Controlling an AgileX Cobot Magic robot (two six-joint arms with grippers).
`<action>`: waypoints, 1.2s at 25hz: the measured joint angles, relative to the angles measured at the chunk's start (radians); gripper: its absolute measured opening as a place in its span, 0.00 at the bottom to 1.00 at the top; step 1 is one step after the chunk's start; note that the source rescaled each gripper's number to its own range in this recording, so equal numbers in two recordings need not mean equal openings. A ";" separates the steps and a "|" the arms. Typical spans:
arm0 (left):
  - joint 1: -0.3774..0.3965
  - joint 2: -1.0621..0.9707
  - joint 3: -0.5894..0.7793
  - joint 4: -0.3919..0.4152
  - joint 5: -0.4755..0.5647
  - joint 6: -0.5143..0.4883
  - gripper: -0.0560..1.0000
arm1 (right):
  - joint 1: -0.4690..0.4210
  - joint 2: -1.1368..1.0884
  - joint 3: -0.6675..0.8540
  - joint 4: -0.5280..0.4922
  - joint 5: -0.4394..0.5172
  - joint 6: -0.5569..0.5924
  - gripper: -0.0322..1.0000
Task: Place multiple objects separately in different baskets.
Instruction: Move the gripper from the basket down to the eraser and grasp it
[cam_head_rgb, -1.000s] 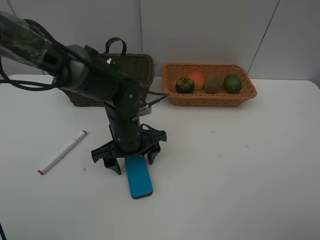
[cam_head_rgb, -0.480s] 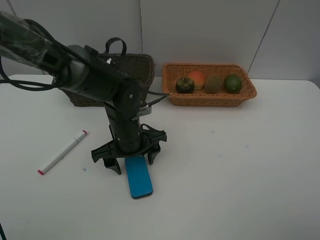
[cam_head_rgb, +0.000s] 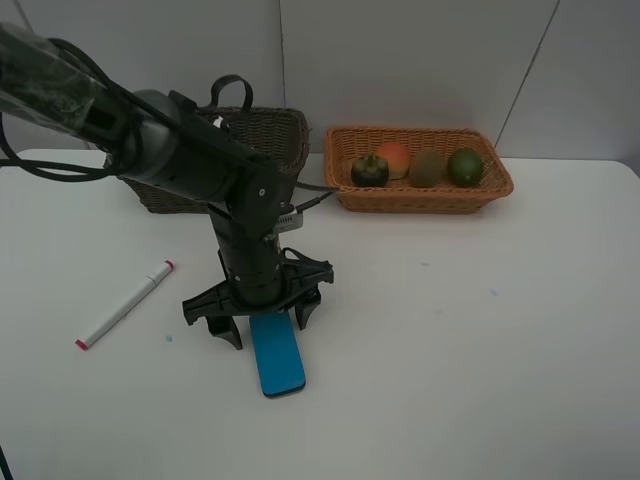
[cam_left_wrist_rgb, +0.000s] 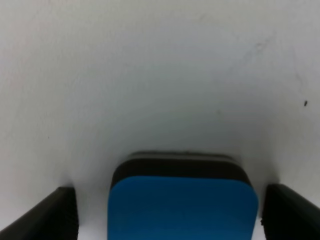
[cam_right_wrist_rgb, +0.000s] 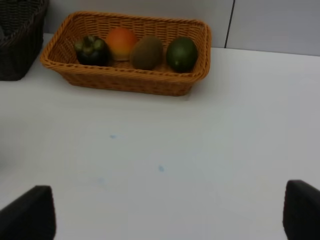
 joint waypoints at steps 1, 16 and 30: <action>0.000 0.000 0.000 0.000 0.000 0.000 0.93 | 0.000 0.000 0.000 0.000 0.000 0.000 0.99; 0.000 0.000 0.000 -0.011 -0.028 0.000 0.62 | 0.000 0.000 0.000 0.000 0.000 0.000 0.99; 0.000 0.000 0.000 -0.023 -0.036 -0.003 0.59 | 0.000 0.000 0.000 0.000 0.000 0.000 0.99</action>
